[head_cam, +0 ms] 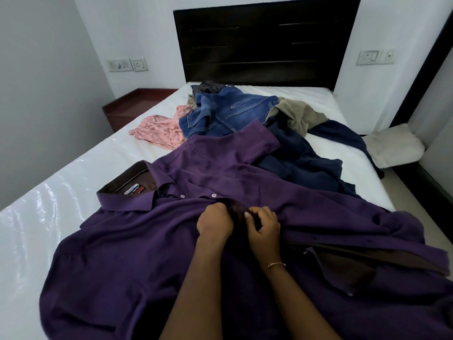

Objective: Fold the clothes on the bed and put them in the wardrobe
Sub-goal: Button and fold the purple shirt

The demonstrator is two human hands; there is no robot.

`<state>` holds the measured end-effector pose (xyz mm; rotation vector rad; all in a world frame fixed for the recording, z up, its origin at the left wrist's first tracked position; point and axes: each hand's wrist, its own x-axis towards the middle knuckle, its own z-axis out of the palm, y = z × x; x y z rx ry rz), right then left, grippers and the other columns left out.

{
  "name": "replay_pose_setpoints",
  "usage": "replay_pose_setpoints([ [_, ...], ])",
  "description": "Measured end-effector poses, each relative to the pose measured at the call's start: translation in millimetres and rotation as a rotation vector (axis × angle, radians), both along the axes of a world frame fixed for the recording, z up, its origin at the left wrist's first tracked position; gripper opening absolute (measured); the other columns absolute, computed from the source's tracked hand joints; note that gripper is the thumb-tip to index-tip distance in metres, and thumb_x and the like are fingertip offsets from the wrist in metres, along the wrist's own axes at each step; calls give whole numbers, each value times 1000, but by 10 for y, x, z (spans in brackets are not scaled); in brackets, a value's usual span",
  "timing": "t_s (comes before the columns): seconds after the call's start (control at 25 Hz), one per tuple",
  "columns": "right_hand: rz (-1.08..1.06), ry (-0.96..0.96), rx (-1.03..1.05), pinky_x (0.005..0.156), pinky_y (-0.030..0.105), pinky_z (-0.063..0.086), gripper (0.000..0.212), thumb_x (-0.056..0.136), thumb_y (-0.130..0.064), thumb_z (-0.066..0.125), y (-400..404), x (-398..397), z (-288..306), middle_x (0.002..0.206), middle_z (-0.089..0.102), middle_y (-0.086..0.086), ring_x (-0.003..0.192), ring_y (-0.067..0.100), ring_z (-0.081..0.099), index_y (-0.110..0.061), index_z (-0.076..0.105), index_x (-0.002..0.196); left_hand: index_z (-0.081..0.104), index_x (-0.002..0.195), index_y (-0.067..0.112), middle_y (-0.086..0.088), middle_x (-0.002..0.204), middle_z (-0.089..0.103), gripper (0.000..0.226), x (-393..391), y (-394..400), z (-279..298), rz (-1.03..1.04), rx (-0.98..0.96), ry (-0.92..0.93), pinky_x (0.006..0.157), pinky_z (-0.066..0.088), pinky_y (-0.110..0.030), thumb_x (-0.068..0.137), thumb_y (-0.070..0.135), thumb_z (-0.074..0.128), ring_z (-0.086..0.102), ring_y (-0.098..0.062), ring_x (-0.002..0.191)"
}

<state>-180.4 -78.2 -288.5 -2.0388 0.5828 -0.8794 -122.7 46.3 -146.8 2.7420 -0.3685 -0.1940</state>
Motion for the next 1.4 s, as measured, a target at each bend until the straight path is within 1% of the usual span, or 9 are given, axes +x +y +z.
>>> replay_pose_setpoints([
  [0.2, -37, -135, -74, 93, 55, 67, 5, 114, -6, 94, 19, -65, 86, 112, 80, 4, 105, 22, 64, -3, 93, 118, 71, 94, 21, -7, 101, 73, 13, 25, 6, 51, -75, 39, 66, 79, 57, -44, 85, 30, 73, 68, -32, 90],
  [0.44, 23, -142, -79, 93, 58, 71, 6, 111, -6, 97, 78, -109, 191, 112, 82, 5, 105, 24, 67, -5, 94, 115, 71, 115, 18, -12, 116, 71, 37, -12, -5, 61, 3, 78, 7, 85, 57, -46, 88, 43, 65, 70, -38, 104],
  [0.56, 39, -152, -81, 94, 55, 70, 6, 110, -5, 98, 99, -148, 245, 112, 83, 4, 105, 22, 68, -5, 94, 115, 74, 110, 20, -8, 110, 73, 32, -33, -11, 170, -53, 99, 29, 84, 57, -45, 90, 45, 65, 70, -36, 103],
  [0.64, 36, -173, -66, 95, 48, 66, 6, 110, -1, 97, 127, -194, 291, 110, 82, 4, 104, 22, 67, -4, 94, 115, 76, 85, 27, 0, 87, 74, 7, -22, 9, 292, -99, 50, -9, 78, 57, -40, 86, 32, 71, 71, -26, 90],
  [0.76, 3, -225, -62, 90, 41, 57, 9, 109, 4, 97, 157, -269, 359, 106, 80, 8, 100, 24, 66, 0, 94, 116, 71, 62, 31, 7, 61, 70, 23, -97, -17, 450, -137, -51, -40, 69, 54, -28, 82, 22, 77, 66, -5, 65],
  [0.84, 1, -255, -58, 90, 38, 55, 10, 109, 4, 95, 169, -300, 406, 105, 79, 10, 100, 24, 66, 2, 95, 119, 76, 70, 23, 5, 60, 72, 17, -132, -23, 475, -146, -219, 80, 68, 57, -23, 83, 15, 81, 68, -5, 58],
  [1.0, 48, -265, 20, 94, 35, 58, 12, 112, 7, 92, 161, -332, 498, 105, 78, 9, 101, 22, 69, 4, 96, 123, 77, 82, 0, -15, 72, 75, 8, -188, 28, 556, -30, -635, 347, 73, 65, -34, 81, -4, 85, 71, -21, 66],
  [1.2, 138, -246, 180, 93, 20, 61, 9, 118, 6, 85, 122, -347, 588, 111, 78, 8, 102, 19, 77, 6, 93, 121, 77, 90, -2, -13, 78, 75, 9, -196, 51, 585, 9, -707, 451, 79, 64, -35, 84, -7, 81, 72, -18, 73],
  [1.4, 236, -236, 343, 101, 29, 65, 12, 121, 3, 81, 79, -374, 632, 114, 82, 16, 104, 9, 77, 6, 92, 123, 75, 90, -3, -13, 76, 74, 9, -178, 38, 549, 42, -720, 421, 72, 64, -31, 84, -7, 80, 72, -20, 72],
])
